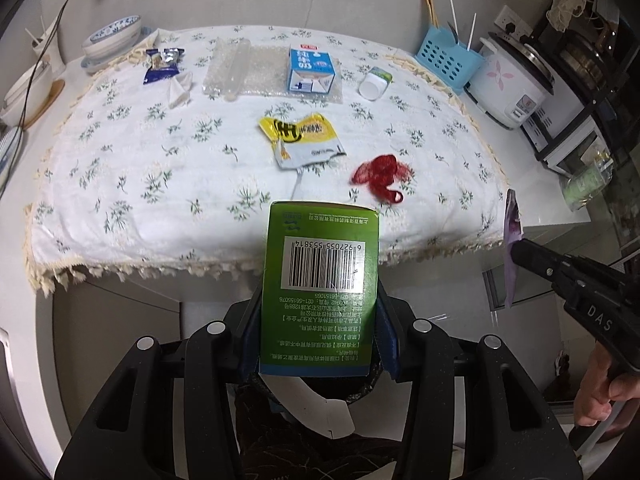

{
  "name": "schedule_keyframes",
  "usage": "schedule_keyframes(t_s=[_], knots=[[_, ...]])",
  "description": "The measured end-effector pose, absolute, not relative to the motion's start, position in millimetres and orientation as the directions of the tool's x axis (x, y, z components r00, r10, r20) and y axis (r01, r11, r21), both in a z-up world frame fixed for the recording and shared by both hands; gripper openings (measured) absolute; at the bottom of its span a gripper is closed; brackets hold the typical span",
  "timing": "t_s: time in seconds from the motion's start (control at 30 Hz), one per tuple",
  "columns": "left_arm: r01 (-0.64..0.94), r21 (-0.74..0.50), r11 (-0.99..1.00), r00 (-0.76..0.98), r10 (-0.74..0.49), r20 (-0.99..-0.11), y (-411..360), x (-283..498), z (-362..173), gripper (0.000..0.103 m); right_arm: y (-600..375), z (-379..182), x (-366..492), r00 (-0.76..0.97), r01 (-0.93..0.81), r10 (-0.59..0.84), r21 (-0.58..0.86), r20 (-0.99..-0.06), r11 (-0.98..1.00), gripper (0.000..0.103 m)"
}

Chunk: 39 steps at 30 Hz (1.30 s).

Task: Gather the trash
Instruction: 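Carry the green box and purple tube over the black trash bin, then open the left tool over the bin while the right tool releases the purple tube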

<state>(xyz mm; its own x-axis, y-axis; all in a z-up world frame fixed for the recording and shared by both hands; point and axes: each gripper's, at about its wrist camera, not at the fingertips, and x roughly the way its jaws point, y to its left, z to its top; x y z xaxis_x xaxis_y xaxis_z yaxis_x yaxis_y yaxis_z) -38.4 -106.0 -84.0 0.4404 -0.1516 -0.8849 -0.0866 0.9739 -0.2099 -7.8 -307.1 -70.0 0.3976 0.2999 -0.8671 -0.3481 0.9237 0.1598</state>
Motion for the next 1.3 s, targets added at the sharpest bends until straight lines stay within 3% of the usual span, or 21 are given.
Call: schedule_keyframes(t_s=[1.0, 1.3], knots=[[-0.140, -0.146, 0.979, 0.331, -0.092, -0.939, -135, -65, -212, 0.046, -336, -209, -41, 0.278, -0.330, 0.290, 0.192, -0.916, 0.924, 0.003], [-0.100, -0.154, 0.983, 0.293, -0.119, -0.949, -155, -57, -248, 0.046, -352, -225, -45, 0.266, -0.296, 0.259, 0.177, -0.928, 0.939, 0.003]])
